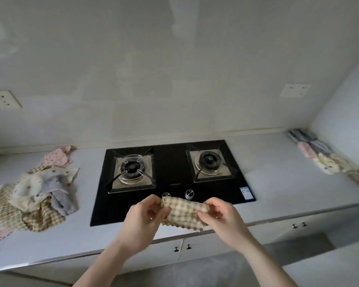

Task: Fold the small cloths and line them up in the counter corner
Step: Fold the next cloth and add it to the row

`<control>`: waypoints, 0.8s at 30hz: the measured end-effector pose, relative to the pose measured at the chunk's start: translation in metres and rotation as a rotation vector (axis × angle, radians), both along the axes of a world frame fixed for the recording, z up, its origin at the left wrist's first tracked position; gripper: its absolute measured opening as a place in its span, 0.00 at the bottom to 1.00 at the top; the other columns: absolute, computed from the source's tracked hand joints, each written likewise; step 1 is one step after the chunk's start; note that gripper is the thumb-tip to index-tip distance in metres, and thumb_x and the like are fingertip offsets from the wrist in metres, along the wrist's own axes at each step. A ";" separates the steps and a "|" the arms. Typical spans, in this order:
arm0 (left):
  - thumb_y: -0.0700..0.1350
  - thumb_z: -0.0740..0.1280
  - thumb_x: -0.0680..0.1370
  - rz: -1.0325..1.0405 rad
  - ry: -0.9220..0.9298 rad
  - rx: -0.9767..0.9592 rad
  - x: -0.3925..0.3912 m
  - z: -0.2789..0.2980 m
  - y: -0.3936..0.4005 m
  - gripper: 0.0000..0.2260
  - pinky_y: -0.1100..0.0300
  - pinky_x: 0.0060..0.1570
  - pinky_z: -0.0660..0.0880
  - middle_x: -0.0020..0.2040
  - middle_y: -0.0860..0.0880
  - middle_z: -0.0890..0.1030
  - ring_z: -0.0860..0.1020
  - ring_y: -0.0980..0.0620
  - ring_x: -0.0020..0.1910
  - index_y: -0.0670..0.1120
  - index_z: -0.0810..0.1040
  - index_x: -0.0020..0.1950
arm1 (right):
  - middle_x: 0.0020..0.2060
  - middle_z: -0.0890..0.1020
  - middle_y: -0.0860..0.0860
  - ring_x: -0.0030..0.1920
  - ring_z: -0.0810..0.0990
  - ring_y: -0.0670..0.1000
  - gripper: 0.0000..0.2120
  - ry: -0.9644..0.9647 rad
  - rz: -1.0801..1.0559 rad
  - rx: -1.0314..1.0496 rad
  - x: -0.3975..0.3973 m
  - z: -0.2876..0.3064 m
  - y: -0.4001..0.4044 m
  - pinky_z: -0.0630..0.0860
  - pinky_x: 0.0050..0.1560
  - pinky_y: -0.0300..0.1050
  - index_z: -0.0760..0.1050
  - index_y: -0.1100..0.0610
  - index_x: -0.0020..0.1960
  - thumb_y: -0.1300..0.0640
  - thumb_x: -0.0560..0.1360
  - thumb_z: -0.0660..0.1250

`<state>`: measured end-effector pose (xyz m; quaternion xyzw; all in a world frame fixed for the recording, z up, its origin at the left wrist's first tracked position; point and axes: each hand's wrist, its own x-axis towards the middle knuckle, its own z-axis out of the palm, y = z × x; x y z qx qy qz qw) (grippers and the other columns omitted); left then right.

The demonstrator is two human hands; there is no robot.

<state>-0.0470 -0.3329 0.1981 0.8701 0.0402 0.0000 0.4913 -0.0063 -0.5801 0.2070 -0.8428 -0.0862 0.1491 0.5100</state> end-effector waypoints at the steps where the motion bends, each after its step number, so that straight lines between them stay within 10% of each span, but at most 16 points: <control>1: 0.49 0.71 0.80 -0.019 -0.001 0.005 0.013 0.002 -0.023 0.04 0.57 0.40 0.79 0.39 0.55 0.84 0.81 0.53 0.39 0.53 0.79 0.46 | 0.43 0.86 0.47 0.45 0.85 0.46 0.01 -0.009 -0.023 -0.004 0.006 0.002 -0.024 0.81 0.49 0.50 0.81 0.49 0.47 0.53 0.77 0.73; 11: 0.53 0.73 0.78 -0.052 -0.009 0.107 0.115 0.030 -0.238 0.10 0.62 0.34 0.76 0.34 0.58 0.82 0.79 0.58 0.33 0.53 0.78 0.39 | 0.39 0.86 0.50 0.40 0.84 0.51 0.05 -0.026 -0.157 -0.070 0.077 0.022 -0.240 0.80 0.48 0.57 0.81 0.50 0.46 0.49 0.75 0.74; 24: 0.53 0.71 0.79 -0.139 0.013 0.031 0.218 0.038 -0.292 0.03 0.49 0.47 0.83 0.42 0.56 0.85 0.83 0.56 0.42 0.56 0.82 0.48 | 0.37 0.85 0.52 0.36 0.82 0.46 0.04 0.110 -0.288 0.092 0.154 0.007 -0.289 0.77 0.43 0.43 0.83 0.52 0.47 0.54 0.78 0.71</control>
